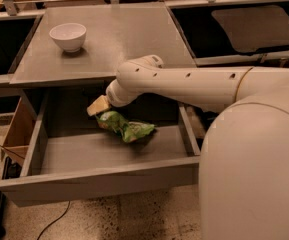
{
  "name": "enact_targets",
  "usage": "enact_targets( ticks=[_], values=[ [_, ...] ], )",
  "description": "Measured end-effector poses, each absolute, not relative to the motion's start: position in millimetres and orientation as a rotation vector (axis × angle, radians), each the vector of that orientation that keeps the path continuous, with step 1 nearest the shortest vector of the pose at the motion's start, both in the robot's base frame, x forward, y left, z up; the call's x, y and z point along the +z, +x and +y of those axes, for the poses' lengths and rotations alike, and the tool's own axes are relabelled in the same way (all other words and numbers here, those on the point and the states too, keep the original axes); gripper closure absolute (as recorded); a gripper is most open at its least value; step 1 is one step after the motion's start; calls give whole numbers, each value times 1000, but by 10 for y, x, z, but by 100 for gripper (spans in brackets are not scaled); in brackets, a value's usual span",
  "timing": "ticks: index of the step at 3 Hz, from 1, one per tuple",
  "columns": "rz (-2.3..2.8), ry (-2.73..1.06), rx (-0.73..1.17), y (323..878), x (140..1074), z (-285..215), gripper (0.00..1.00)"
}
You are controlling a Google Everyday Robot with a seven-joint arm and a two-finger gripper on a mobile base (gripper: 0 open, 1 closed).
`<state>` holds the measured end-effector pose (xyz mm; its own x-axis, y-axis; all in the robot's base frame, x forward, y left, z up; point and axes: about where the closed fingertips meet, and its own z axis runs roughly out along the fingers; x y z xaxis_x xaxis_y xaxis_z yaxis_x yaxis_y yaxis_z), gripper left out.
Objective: Place green rice chip bag into top drawer
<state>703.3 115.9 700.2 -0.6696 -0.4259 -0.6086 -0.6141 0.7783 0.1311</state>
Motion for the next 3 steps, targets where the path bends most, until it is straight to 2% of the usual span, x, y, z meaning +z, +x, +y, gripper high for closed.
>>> enact_targets(
  ticks=[3],
  values=[
    [2350, -800, 450, 6916, 7365, 1092, 0]
  ],
)
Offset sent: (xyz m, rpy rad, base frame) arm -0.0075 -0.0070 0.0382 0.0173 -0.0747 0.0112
